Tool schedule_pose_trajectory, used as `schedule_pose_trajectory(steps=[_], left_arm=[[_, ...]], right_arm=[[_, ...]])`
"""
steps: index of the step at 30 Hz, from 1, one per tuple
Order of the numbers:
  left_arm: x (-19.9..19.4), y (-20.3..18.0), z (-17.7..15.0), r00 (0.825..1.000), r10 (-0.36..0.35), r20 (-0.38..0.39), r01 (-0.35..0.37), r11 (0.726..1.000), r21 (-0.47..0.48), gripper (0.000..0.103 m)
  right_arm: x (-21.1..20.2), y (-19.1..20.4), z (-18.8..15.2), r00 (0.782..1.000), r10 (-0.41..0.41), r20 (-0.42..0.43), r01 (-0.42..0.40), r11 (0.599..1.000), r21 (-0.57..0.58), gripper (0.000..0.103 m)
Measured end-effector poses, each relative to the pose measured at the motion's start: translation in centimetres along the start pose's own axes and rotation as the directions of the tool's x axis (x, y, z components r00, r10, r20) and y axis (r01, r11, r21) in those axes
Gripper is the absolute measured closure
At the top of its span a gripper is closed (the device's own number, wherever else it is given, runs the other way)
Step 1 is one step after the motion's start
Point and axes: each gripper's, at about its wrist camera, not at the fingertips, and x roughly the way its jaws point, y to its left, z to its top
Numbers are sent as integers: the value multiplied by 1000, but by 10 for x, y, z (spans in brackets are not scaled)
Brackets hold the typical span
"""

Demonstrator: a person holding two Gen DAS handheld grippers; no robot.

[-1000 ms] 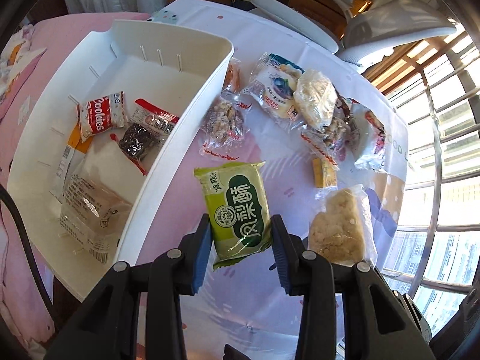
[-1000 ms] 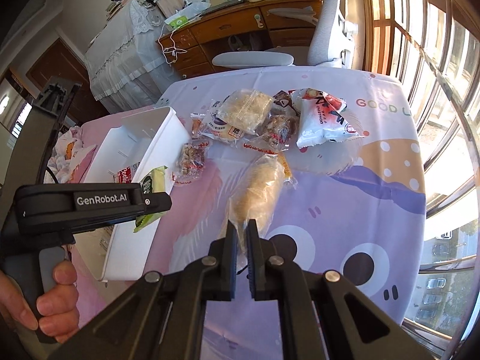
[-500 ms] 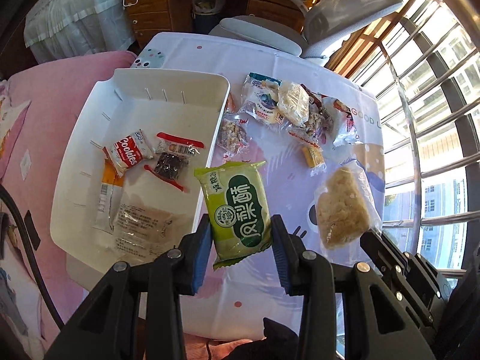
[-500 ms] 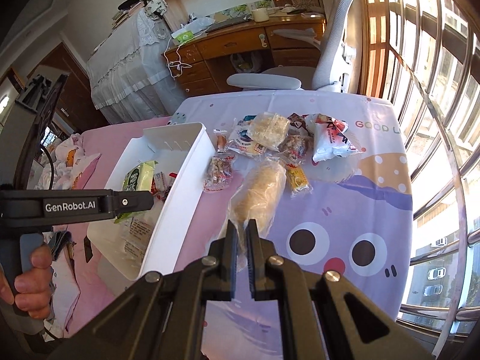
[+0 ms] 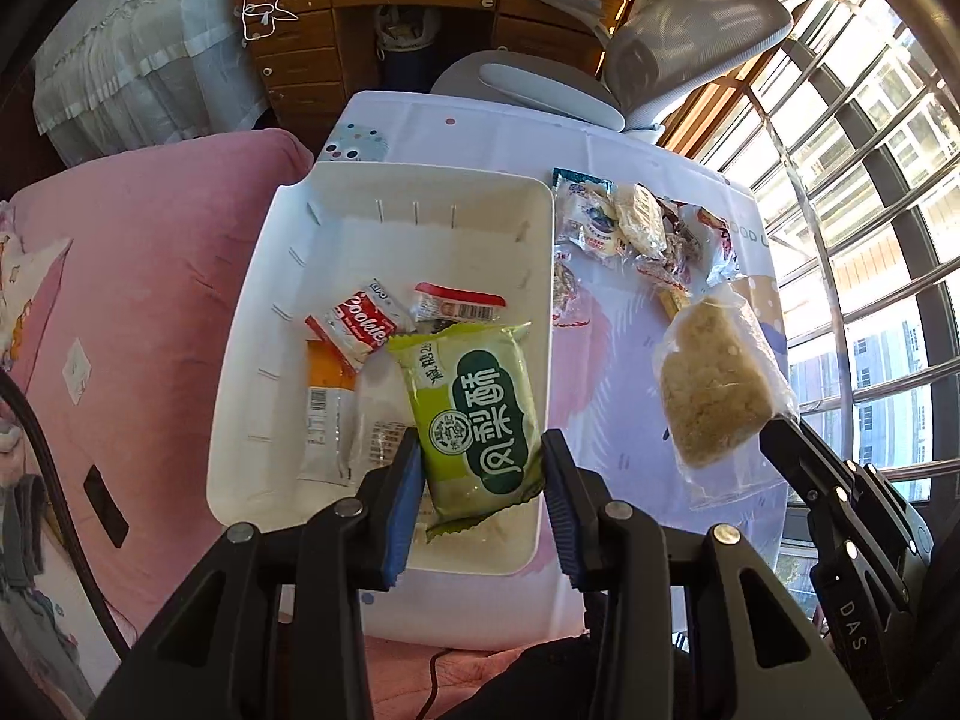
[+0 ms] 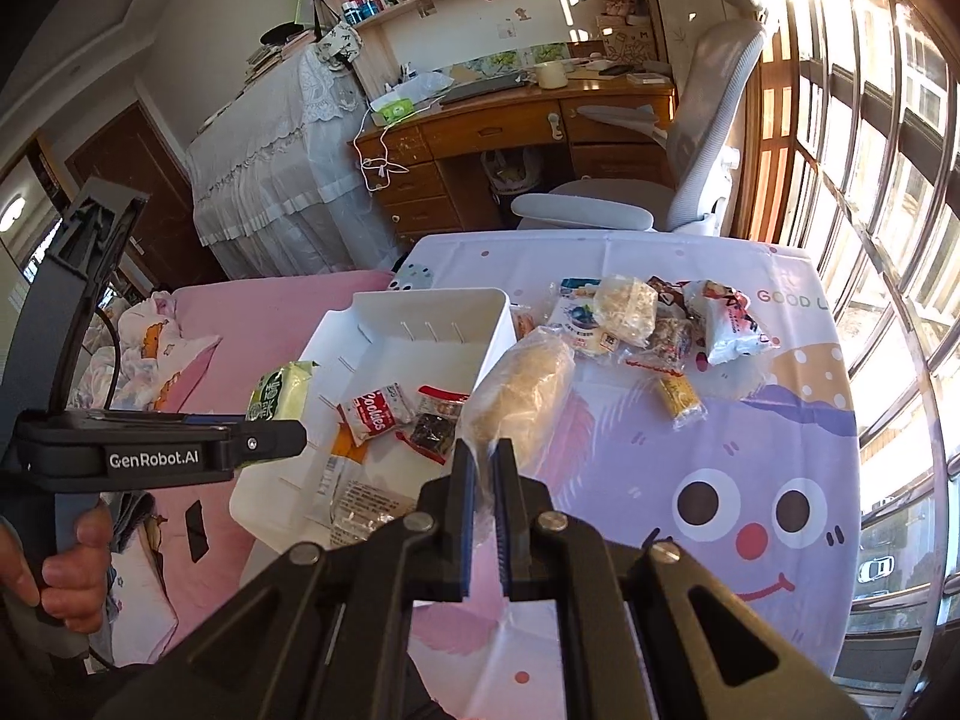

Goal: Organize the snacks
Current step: 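Carry the green pack with the left gripper while the right gripper carries the bread roll pack to the tray, then open both grippers to drop the green pack and bread roll pack into the tray, then move both grippers from the tray toward the snack pile on the table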

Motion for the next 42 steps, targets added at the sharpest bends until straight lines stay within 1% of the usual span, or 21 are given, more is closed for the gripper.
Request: schedule_pose_trajectory(steps=[4,7,12,15,18,19,20,21,22,23,25,29,31,39,42], left_arm=[[-8,24,1,999,-11,31,9,998,57,66],[-13,39,1,998,-40,49,34,993,113,66],[-17,55,-2,996,-26,90,6,978,210,66],[-16,68,-2,995,-31,94,7,970,244,66],[-13,79,-2,994,-10,105,-18,965,261,62],[-12,82,-2,994,-4,106,-24,963,267,55],[-12,85,-2,994,-4,107,-26,962,272,51],[-12,87,-2,994,-7,110,-24,961,277,43],[-12,89,-3,993,-11,116,-22,959,282,40],[-13,90,-3,992,-17,121,-19,957,288,38],[-14,91,-4,991,-23,129,-17,953,302,31],[-14,88,-8,991,-37,128,-6,946,325,28],[-13,85,-9,992,-37,122,-5,944,330,23],[-7,67,-12,995,-28,99,-8,939,344,20],[-6,57,-13,995,-21,98,-12,944,331,20]], right_arm=[[3,28,-1,1000,-5,24,5,1000,14,97],[7,49,-4,999,-10,36,9,1000,23,97],[18,82,-9,999,-19,51,17,999,41,97],[25,99,-13,998,-31,56,28,998,52,97],[33,112,-19,998,-37,53,32,996,83,93],[37,114,-21,998,-42,46,37,994,102,92],[40,115,-24,998,-45,39,40,991,125,90],[42,115,-25,998,-53,31,48,988,145,85],[43,115,-28,998,-61,26,56,985,163,79],[44,115,-30,997,-67,26,61,982,178,77],[43,115,-35,997,-73,29,66,976,207,73],[41,113,-39,995,-94,22,85,965,246,69],[41,111,-41,995,-101,17,93,962,257,68],[37,95,-46,994,-108,0,103,952,287,62],[34,83,-46,995,-100,-7,98,952,292,60]])
